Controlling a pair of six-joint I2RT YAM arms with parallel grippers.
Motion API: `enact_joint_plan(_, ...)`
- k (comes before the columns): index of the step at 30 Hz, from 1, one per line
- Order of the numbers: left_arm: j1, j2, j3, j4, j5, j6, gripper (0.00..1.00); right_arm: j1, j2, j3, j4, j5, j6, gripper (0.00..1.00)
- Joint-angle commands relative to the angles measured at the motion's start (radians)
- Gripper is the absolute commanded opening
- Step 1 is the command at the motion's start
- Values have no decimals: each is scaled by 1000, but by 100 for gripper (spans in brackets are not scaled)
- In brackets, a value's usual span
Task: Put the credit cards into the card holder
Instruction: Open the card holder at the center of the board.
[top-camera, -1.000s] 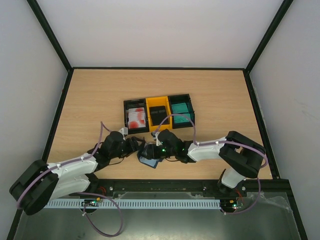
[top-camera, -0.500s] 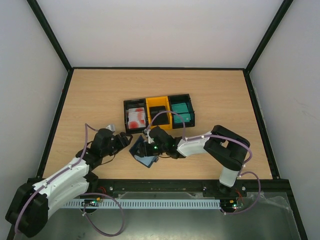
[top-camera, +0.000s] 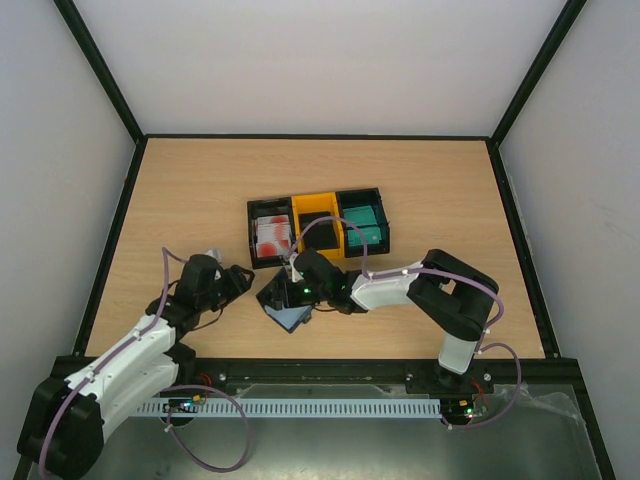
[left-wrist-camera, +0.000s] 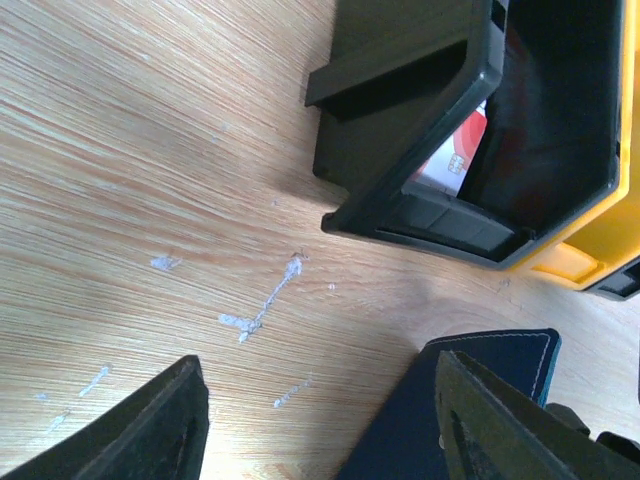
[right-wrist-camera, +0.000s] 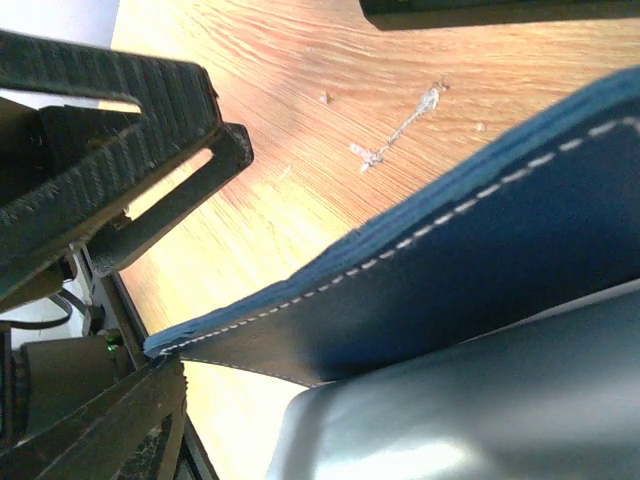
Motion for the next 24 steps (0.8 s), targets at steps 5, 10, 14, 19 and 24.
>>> enact_joint_plan(5,34,4,42,-60,9,41,56,0,-8,29,31,5,-3,65)
enact_joint_plan(10,41,23,38,-73,1,42,54,-2,4,46,34,42,-23,68)
enact_joint_plan(14,48,32,39,-73,4,43,54,-1,-4,46,58,73,-39,71)
enact_joint_plan(19,50,52,41,-63,25,45,54,-2,-5,49,70,98,-50,72)
enact_joint_plan(24,53,53,59,-94,22,52,53,-1,-18,43,96,143,-46,72)
